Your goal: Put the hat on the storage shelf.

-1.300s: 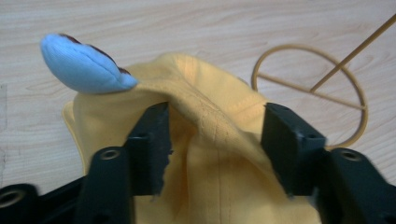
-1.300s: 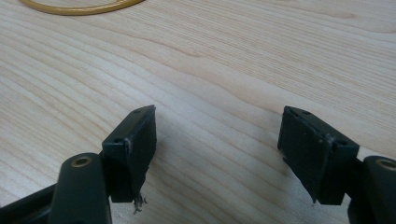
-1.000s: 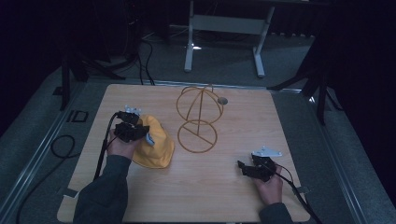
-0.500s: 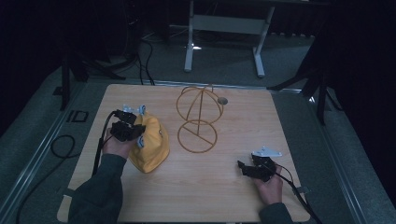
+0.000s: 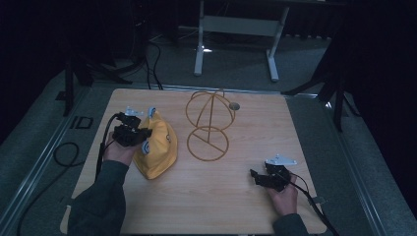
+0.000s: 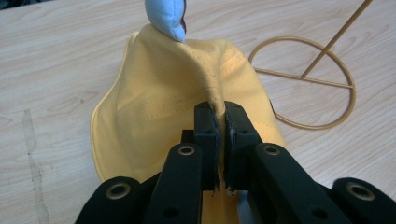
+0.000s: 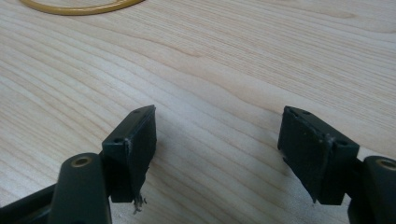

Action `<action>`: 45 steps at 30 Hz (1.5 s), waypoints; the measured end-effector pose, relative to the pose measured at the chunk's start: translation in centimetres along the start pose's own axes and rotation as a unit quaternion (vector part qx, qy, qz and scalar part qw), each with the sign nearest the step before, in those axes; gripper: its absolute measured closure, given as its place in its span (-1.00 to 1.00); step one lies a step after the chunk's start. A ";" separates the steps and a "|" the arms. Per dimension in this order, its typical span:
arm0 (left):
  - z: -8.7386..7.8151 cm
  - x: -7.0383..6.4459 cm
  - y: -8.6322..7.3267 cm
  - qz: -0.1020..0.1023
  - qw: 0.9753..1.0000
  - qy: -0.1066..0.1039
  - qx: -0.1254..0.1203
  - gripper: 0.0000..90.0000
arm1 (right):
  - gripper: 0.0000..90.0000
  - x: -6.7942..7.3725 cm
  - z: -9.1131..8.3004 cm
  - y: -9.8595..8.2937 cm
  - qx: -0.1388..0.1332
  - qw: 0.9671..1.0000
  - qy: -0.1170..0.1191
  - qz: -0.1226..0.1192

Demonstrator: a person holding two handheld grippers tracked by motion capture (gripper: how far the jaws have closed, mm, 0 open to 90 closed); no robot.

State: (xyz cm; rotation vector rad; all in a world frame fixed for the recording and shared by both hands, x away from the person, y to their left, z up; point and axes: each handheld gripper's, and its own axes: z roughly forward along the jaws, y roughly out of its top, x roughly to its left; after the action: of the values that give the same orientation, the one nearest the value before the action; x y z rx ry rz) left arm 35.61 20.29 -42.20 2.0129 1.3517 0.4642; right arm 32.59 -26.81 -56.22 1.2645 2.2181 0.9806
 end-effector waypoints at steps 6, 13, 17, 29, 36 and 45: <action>-0.4 0.3 0.1 0.002 1.000 -0.013 -0.006 0.91 | -0.38 0.0 0.0 0.0 0.000 1.000 0.000 0.000; -0.8 0.6 0.4 0.022 1.000 -0.010 -0.007 0.91 | -0.38 0.0 0.0 0.0 0.000 1.000 0.000 0.000; -1.4 0.8 0.8 0.033 0.999 -0.011 -0.012 0.91 | -0.38 0.0 0.0 0.0 0.000 1.000 0.000 0.000; -2.8 1.3 1.9 0.061 0.998 -0.022 -0.025 0.91 | -0.38 0.0 0.0 0.0 -0.001 1.000 0.000 0.000; -3.2 1.3 2.1 0.097 0.994 -0.031 -0.028 0.91 | -0.38 0.0 0.0 0.0 -0.001 1.000 0.000 0.000; -3.5 1.3 2.3 0.130 0.990 -0.051 -0.037 0.91 | -0.38 0.0 0.0 0.0 -0.001 1.000 0.000 0.000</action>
State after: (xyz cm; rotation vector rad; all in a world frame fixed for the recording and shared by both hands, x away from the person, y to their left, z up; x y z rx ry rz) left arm 35.55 22.09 -38.17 2.1290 1.0008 0.5124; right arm 32.60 -26.81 -56.22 1.2636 2.2171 0.9812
